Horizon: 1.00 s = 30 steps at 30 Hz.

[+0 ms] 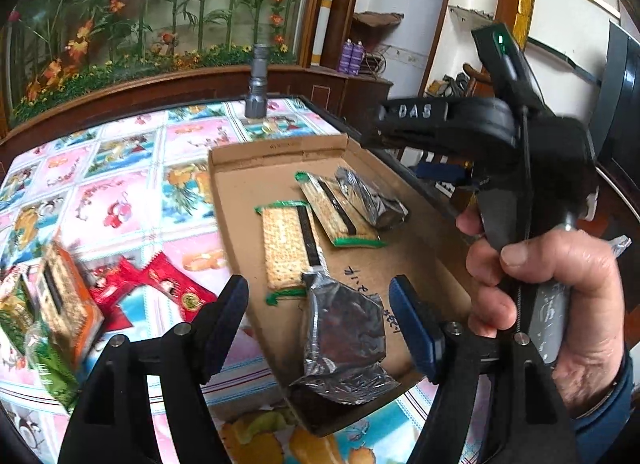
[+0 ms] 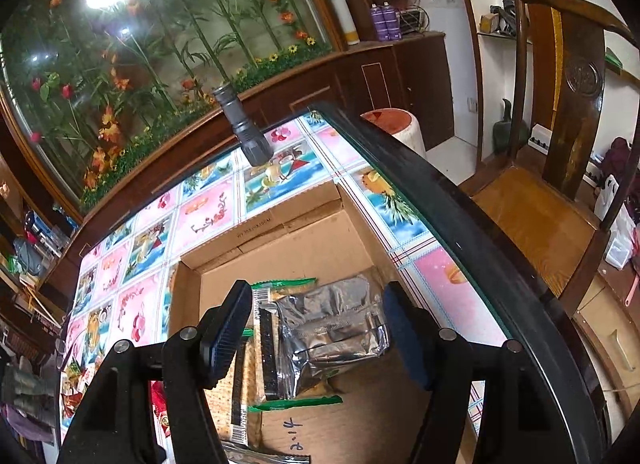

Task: Organize snacks
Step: 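Move the left gripper back over the snacks on the table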

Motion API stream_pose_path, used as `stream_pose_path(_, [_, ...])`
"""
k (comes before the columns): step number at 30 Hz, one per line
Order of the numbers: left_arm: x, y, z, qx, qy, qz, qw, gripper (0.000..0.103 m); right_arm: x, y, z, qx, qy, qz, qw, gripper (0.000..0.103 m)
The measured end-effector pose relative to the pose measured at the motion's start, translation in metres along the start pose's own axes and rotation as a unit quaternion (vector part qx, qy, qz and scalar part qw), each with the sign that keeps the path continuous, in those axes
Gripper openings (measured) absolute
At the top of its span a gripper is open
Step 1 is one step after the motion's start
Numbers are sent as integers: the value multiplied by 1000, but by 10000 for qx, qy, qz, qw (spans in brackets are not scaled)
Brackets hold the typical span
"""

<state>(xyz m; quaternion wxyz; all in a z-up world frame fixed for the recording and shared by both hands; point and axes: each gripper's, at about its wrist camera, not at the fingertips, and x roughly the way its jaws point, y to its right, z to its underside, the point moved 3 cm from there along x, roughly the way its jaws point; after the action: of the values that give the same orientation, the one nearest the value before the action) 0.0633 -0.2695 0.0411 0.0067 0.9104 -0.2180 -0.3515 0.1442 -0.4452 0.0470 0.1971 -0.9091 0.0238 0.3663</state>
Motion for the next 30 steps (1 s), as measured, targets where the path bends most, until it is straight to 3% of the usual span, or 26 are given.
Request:
stream_pose_path(7, [-25,-25,-5,-69,275,-281,9992,72,-5,-20,3,-365,169,-123,9991,72])
stream_pose_path(13, [-48,-69,-6,-330,366,-584,9971,72,-4,-37,10,-696,225,-180,9972,72])
stream_pose_path(19, [-82,-141,-1,-740,573,-1158,9889,72,-4,-55,17,-1043,291,-258,9938,72])
stream_pose_path(23, [-106,-209,9,-928,506,-1791,9781,72,-5,-61,20,-1134,331,-299,9926,72])
stream_pose_path(27, [-113,-265,25,-1649,199,-1723,9709,72,-1,-67,24,-1198,272,-311,9919,72])
stream_pose_path(30, [-107,-276,30,-1943,20,-1320,9720,70,1,-72,29,-1335,251,-293,9903,72])
